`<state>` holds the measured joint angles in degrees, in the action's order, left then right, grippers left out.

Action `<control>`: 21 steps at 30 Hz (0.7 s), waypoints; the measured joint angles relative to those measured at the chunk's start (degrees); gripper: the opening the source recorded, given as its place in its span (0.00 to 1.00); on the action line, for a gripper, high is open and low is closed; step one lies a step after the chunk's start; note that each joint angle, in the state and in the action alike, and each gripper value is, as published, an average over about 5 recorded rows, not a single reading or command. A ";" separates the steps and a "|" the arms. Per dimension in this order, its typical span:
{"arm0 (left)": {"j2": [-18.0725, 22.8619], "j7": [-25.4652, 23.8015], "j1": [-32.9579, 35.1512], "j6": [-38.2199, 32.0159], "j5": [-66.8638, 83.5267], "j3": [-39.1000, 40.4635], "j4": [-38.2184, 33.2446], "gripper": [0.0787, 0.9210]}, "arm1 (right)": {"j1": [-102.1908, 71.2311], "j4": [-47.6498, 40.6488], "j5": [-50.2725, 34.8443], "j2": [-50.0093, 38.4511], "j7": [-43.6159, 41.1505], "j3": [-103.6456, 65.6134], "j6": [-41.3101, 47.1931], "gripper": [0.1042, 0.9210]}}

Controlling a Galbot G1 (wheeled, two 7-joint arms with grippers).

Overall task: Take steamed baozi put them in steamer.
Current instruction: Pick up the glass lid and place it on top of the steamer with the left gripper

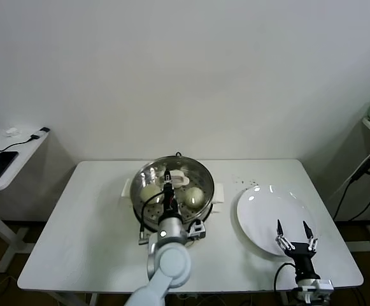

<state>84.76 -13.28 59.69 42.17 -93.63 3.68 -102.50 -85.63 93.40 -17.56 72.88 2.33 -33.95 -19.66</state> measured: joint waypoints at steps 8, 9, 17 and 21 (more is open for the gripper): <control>-0.44 0.18 -0.06 0.01 0.49 -0.15 0.18 0.14 | 0.05 -0.05 0.14 0.07 -0.35 0.18 -0.06 0.88; -0.52 0.12 -0.04 0.03 0.64 -0.10 0.09 0.16 | 0.06 -0.03 0.14 0.08 -0.41 0.19 -0.02 0.88; -1.67 -0.39 1.00 0.05 2.84 0.70 -2.66 0.44 | 0.13 0.32 0.18 0.07 -0.71 0.25 0.41 0.88; -2.84 -0.14 2.05 0.04 5.42 0.99 -5.63 0.58 | 0.21 0.56 0.30 0.09 -0.78 0.33 0.81 0.88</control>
<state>81.93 -13.43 61.74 42.21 -88.22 4.67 -108.13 -85.42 93.96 -17.26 72.97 1.54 -33.62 -18.85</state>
